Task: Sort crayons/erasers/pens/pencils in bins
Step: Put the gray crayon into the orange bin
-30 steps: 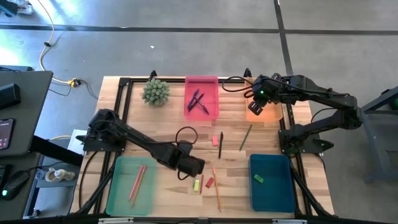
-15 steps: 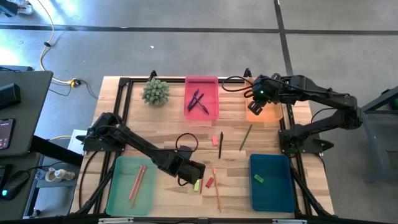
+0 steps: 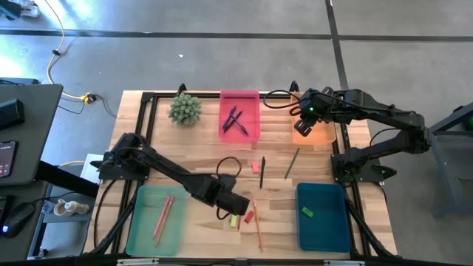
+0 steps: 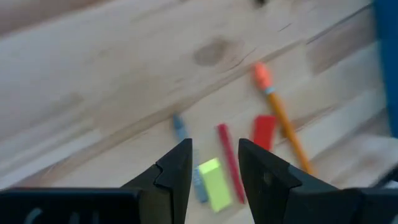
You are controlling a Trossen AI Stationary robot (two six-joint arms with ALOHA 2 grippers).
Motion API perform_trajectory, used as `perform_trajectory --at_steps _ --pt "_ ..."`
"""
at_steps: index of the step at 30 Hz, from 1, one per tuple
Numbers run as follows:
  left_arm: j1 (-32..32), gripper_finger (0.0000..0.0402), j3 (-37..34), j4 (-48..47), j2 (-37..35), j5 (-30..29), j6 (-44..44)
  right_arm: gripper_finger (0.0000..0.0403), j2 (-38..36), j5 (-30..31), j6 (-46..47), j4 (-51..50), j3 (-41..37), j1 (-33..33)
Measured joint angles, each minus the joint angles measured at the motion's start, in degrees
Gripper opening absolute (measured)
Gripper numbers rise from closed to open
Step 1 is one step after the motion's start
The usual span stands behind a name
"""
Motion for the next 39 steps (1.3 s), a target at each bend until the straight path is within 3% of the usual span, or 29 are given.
perform_trajectory --at_steps 10,24,39 --pt "1.38 0.0117 8.45 -4.47 -0.17 -0.61 6.88 0.0126 -0.01 -0.02 -0.44 -0.01 0.00 0.00" --pt "-0.24 0.0117 8.34 -5.88 7.35 0.81 -3.11 0.0126 0.01 -0.03 -1.06 -0.03 -0.01 0.00" --pt "-1.42 0.0117 8.28 -6.90 10.82 0.66 -5.15 0.0126 -0.02 0.02 -1.07 0.03 -0.02 0.00"
